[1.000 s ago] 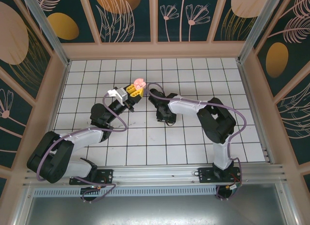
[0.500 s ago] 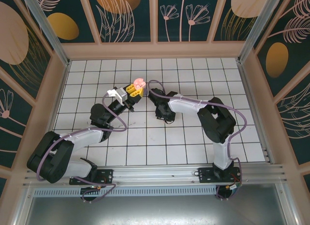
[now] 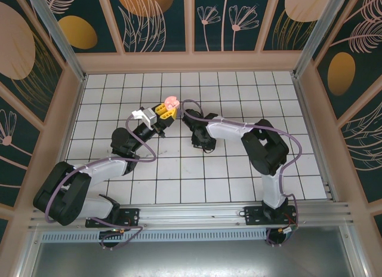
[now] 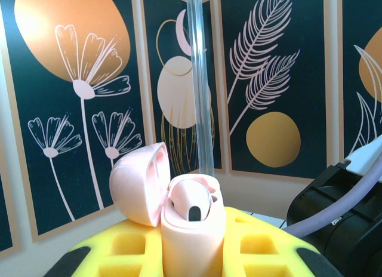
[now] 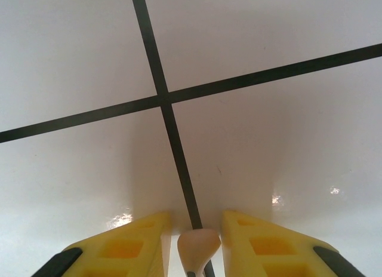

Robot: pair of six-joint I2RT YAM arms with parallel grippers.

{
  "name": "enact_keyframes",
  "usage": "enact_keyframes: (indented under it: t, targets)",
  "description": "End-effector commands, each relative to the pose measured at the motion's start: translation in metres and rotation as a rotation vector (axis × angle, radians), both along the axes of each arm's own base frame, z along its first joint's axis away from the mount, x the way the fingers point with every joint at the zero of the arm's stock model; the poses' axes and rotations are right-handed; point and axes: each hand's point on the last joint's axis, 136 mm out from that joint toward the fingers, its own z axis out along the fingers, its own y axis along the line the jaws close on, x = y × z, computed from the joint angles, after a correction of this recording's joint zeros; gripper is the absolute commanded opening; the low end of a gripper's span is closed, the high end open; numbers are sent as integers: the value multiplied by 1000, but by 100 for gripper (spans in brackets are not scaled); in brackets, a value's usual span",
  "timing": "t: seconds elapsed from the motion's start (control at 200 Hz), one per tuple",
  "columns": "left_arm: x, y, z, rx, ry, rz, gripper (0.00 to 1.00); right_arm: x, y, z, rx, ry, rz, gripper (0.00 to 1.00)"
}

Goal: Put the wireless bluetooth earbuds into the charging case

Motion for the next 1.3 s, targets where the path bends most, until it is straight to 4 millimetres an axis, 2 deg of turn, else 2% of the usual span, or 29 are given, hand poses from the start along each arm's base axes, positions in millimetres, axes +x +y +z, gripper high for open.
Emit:
enact_keyframes:
  t: [0.0,0.465,0.826,0.966,1.296]
  targets:
    - [-8,0,13,-34,-41,-23,0,-5,1,-6,-33,23,17,28]
    - [-8,0,14,-37,-42,-24,0,-4,-1,-10,-47,17,29,25]
    - [-9,1,16,-42,-38,-25,0,-4,-2,-9,-23,8,32,19]
    - [-9,1,17,-42,-40,-23,0,-2,-3,4,-2,-31,26,18]
    - [-12,2,30,-49,-54,-26,0,2,-18,57,86,-171,-25,18]
